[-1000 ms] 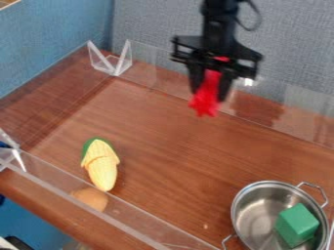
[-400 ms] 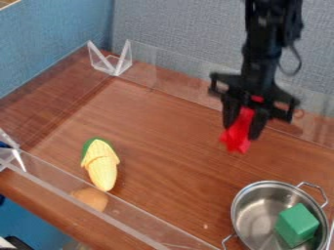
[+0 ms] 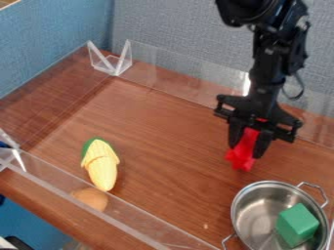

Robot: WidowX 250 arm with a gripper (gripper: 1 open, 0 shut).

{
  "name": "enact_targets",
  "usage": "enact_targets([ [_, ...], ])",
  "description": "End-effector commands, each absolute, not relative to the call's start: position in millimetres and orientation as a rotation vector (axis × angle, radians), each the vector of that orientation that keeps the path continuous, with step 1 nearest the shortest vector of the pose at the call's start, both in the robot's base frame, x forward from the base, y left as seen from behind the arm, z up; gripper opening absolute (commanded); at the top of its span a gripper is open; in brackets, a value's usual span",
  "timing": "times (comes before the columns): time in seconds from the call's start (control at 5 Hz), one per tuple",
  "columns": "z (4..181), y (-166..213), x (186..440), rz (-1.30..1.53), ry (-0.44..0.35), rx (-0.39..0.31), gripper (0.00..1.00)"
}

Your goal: Put the red object to the right side of the table

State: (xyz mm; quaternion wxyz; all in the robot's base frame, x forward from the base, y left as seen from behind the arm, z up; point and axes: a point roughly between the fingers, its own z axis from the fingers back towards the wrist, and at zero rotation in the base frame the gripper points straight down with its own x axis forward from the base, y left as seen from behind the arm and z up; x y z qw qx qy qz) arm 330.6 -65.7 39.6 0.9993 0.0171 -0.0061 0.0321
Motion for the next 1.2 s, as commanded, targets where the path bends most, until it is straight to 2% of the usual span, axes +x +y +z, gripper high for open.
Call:
enact_targets([
  [0.0, 40.5, -51.7, 334.0, 0.083, -0.043, 0.026, 0.0],
  [0.4, 10.7, -58.1, 358.5, 0.072, -0.015, 0.018, 0.0],
  [1.0, -0.9, -47.4, 370.6, -0.035, 0.028, 0.008, 0.0],
])
